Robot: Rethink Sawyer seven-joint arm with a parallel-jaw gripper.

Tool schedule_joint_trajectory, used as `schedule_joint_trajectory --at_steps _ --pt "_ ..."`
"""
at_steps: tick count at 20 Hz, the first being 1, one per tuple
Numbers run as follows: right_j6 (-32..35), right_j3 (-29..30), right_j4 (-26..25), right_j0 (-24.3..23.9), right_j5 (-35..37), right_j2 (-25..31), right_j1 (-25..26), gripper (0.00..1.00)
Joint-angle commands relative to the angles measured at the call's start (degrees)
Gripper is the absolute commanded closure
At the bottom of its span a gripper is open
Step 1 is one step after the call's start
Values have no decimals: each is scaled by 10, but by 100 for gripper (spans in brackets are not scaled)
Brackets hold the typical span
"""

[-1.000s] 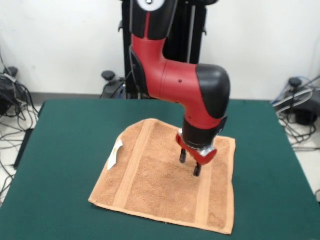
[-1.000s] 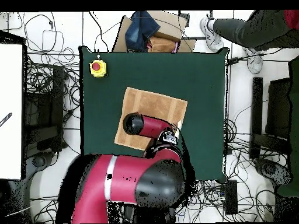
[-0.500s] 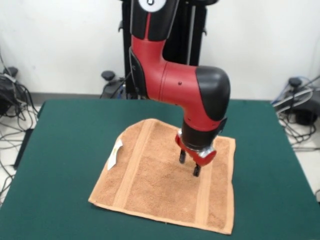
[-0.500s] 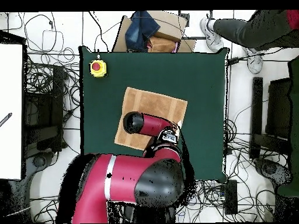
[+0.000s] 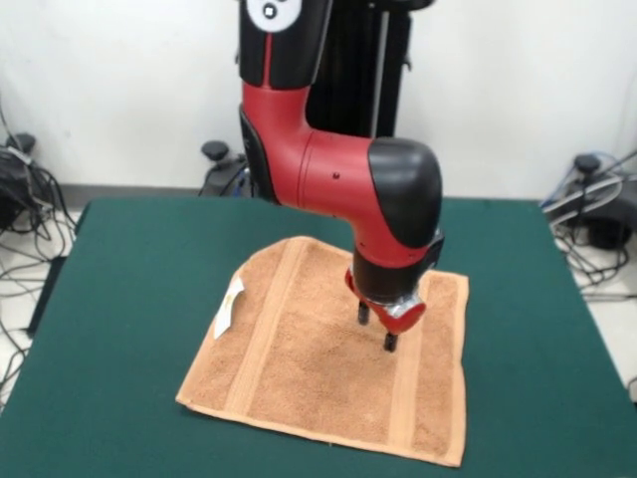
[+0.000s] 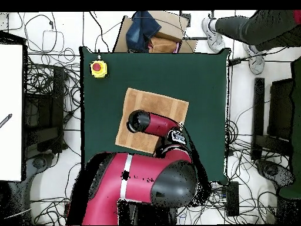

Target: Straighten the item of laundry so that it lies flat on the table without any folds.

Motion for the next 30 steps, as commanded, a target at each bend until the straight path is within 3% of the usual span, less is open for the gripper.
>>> schedule_joint_trajectory --at_steps 1,5,8,14,16,25,30 --pt "1 -11 -14 -13 17 55 106 0" --pt "7 -13 -19 -2 19 43 106 0" --pt "-7 -23 -48 11 -23 25 109 0" --pt "69 -25 -35 78 -72 -37 111 0" --pt "60 -16 -45 92 -85 -37 103 0" --pt "42 103 -99 95 -172 4 67 0" --pt "98 173 -83 86 -234 12 67 0"
